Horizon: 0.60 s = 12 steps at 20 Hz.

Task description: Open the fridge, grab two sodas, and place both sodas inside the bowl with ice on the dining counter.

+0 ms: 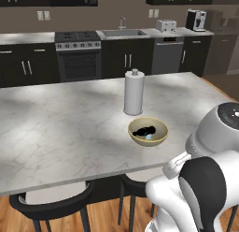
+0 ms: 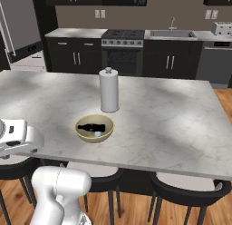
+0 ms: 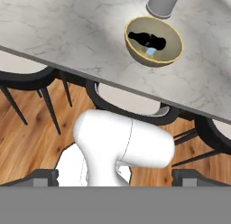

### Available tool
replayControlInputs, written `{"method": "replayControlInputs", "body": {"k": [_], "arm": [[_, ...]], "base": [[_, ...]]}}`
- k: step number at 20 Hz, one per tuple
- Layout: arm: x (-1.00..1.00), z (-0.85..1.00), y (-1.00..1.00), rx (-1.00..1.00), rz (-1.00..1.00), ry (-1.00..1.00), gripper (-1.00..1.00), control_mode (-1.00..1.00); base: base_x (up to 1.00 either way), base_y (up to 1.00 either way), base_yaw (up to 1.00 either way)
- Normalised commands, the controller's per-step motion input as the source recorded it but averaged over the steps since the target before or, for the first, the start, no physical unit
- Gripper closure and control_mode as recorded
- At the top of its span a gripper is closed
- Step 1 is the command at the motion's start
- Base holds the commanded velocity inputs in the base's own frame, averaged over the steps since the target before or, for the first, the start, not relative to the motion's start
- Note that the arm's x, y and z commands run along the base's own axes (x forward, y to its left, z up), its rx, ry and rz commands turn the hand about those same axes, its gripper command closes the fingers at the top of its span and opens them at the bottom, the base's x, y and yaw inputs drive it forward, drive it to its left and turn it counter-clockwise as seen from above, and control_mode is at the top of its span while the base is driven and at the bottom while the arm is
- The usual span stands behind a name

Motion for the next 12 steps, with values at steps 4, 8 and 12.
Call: {"method": "replayControlInputs", "body": {"k": [4,8,12], "arm": [[0.00,0.00,0.00,0.00,0.00,0.00,-1.00,-1.00],[-0.14,-0.03,0.00,0.00,0.00,-0.01,-1.00,-1.00],[0.00,0.00,0.00,0.00,0.00,0.00,-1.00,1.00]], "base": [[0.00,0.00,0.00],[0.00,0.00,0.00],[-0.85,0.75,0.07]]}}
